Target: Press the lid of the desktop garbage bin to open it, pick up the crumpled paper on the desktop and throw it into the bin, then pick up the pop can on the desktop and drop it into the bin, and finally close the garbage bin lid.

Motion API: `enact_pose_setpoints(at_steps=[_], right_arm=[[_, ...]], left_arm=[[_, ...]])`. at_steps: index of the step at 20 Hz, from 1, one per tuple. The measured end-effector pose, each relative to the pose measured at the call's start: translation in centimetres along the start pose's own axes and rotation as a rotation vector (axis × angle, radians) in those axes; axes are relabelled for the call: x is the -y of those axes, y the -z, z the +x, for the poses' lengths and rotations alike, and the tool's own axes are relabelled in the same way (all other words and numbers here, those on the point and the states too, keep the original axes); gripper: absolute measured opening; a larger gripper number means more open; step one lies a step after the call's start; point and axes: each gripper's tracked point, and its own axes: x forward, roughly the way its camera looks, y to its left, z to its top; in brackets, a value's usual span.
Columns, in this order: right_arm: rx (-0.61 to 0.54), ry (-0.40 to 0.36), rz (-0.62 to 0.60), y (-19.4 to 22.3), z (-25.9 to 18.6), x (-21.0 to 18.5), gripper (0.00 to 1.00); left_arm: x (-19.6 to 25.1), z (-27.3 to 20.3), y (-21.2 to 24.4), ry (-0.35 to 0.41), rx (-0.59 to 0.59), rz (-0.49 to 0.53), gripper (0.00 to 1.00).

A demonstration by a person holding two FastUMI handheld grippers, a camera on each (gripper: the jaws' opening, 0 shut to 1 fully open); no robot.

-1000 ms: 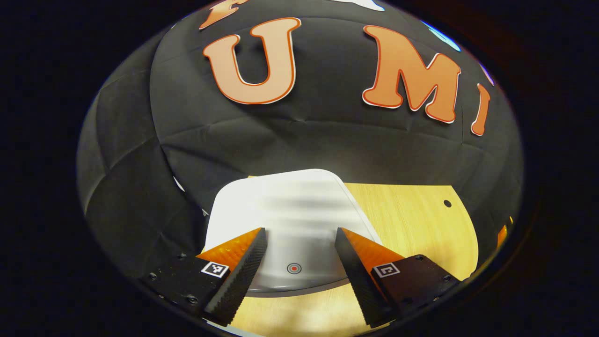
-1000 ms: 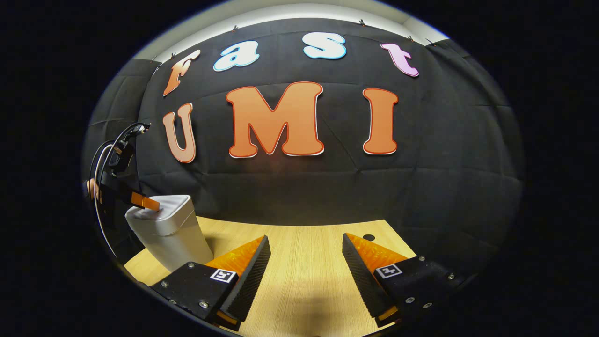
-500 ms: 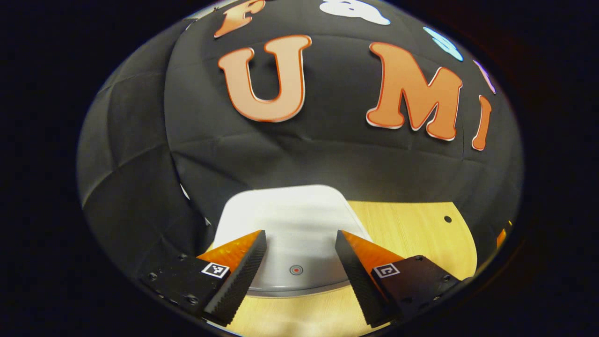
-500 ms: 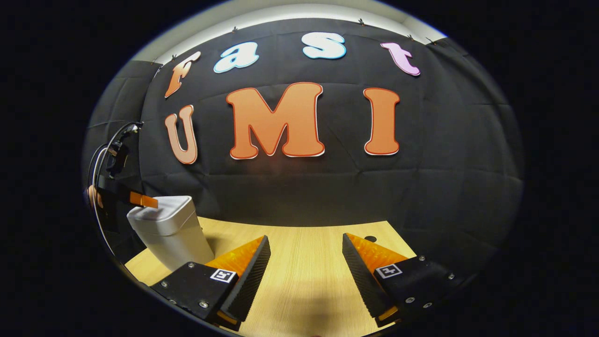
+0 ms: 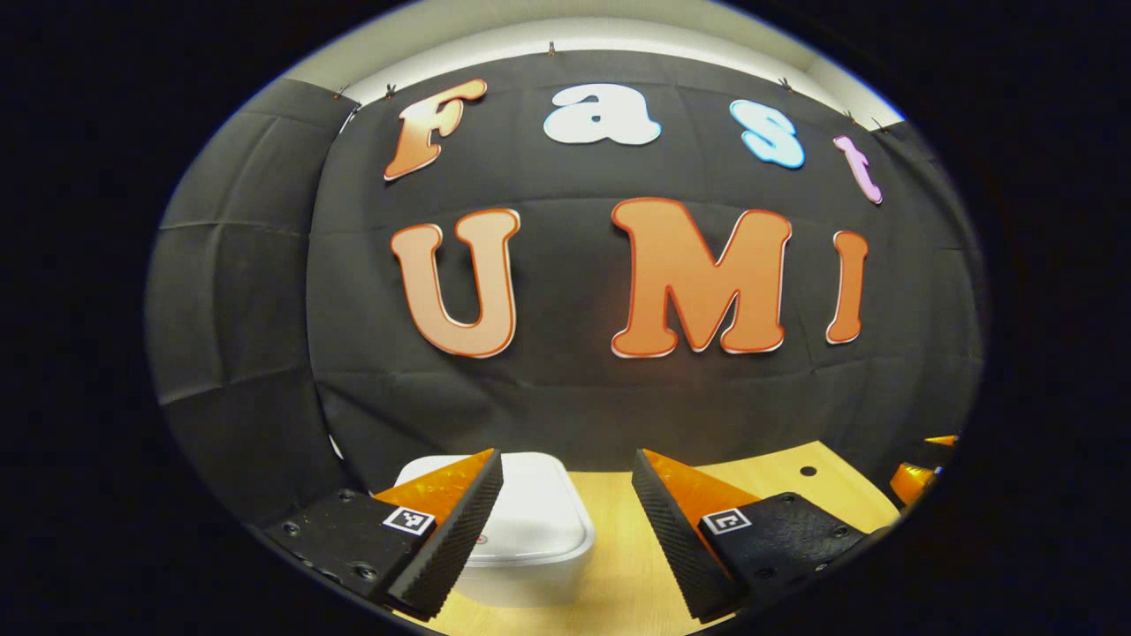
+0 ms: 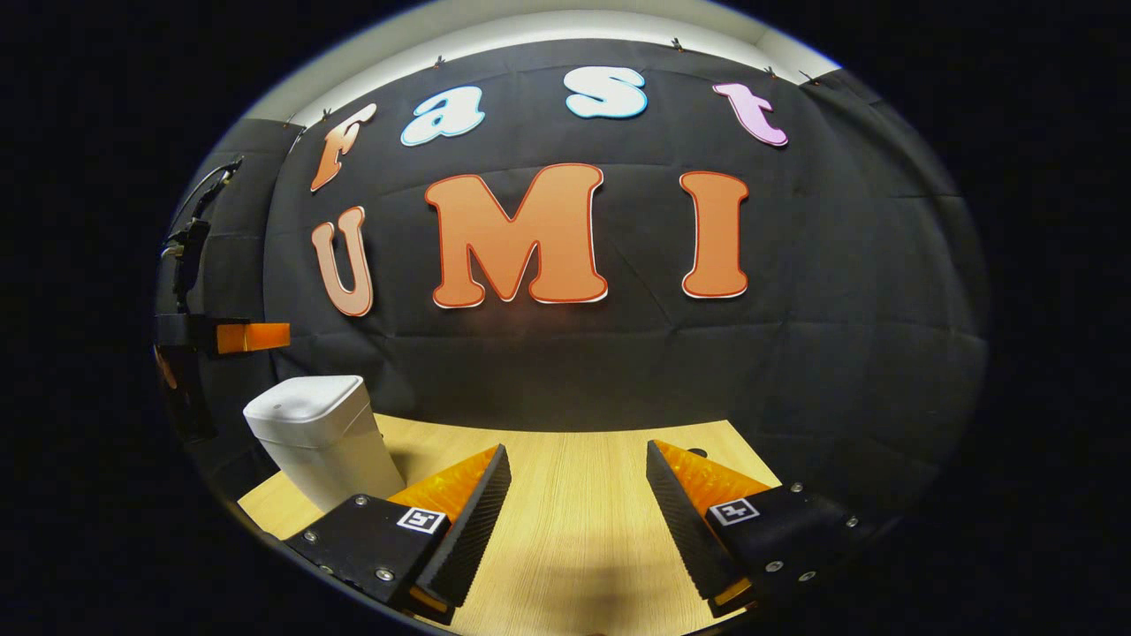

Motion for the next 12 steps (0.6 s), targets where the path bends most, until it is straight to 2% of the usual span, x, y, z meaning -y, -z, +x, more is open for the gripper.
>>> enact_pose_setpoints(at_steps=[6, 12], right_arm=[[-0.002, 0.003, -0.004, 0.1, -1.0, 0.5, 0.92], [0.016, 0.012, 0.012, -0.3, -2.2, 1.2, 0.93]], left_arm=[[5.1, -4.4, -4.3, 0.041, 0.196, -0.003, 0.95], [8.7, -7.5, -3.3, 0.082, 0.249, -0.048, 0.94]])
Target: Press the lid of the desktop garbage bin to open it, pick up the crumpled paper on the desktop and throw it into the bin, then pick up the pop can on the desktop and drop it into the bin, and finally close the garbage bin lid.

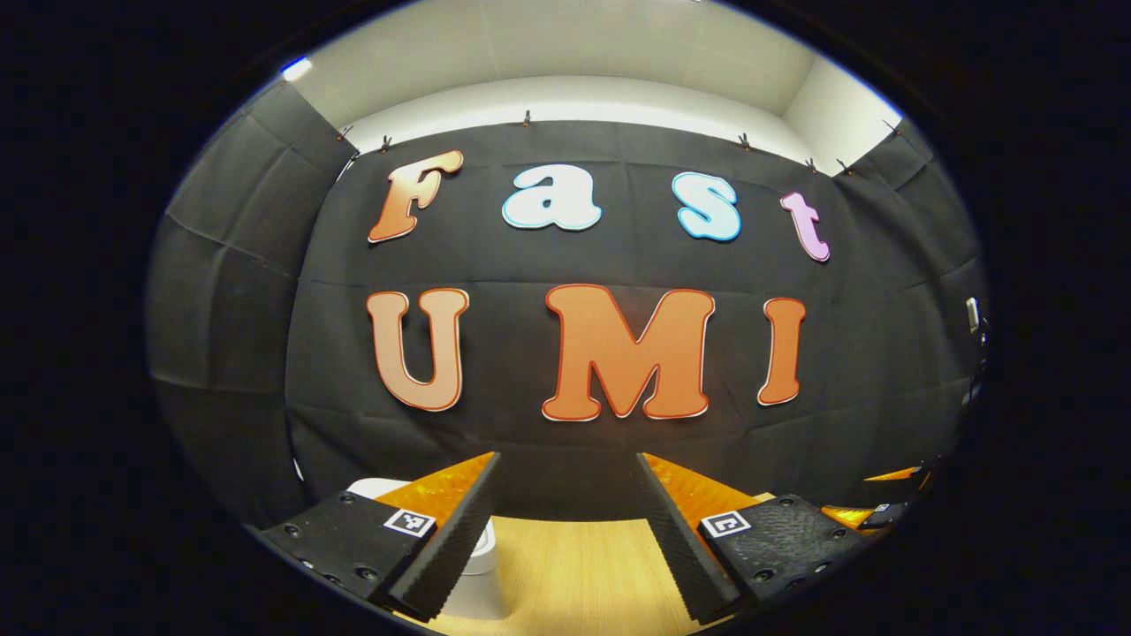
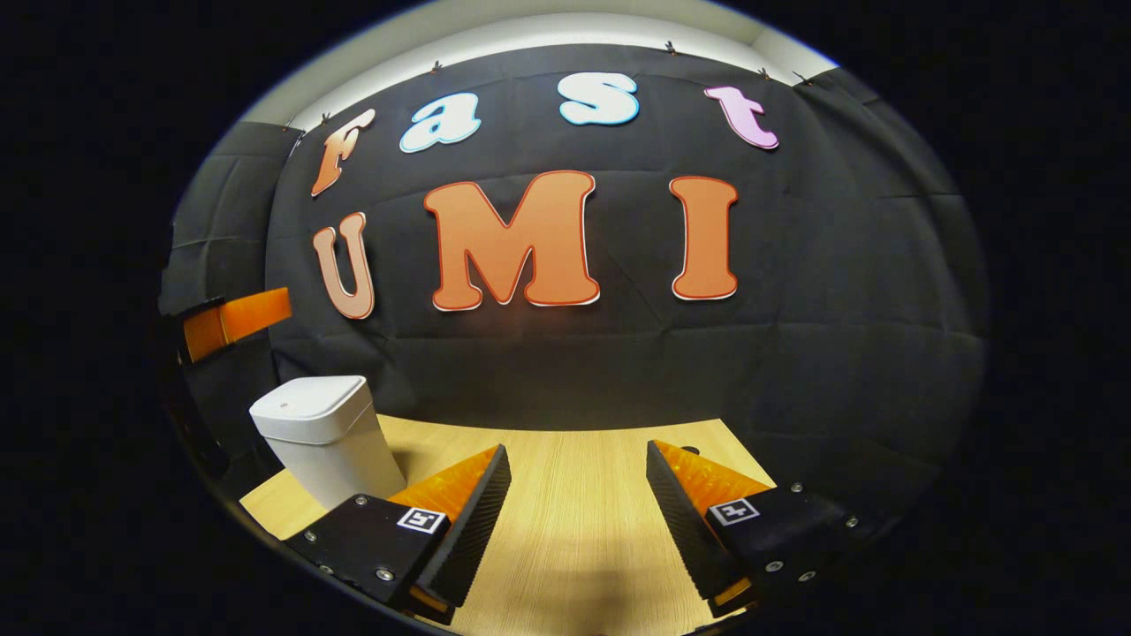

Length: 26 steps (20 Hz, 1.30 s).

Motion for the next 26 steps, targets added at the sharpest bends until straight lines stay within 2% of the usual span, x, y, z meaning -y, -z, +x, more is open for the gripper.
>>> enact_pose_setpoints(at_steps=[7, 15, 26], right_arm=[[0.018, 0.020, 0.010, -0.4, -0.9, 1.7, 0.92], [0.034, 0.076, 0.019, -0.9, -1.0, 2.6, 0.92], [0.044, 0.078, 0.010, -1.2, -0.9, 1.7, 0.93]], left_arm=[[3.5, -2.7, -0.6, 0.028, 0.047, 0.034, 0.94], [4.7, -2.0, -0.4, 0.069, 0.041, 0.024, 0.94], [5.2, -2.2, 2.5, 0.053, 0.007, 0.023, 0.93]])
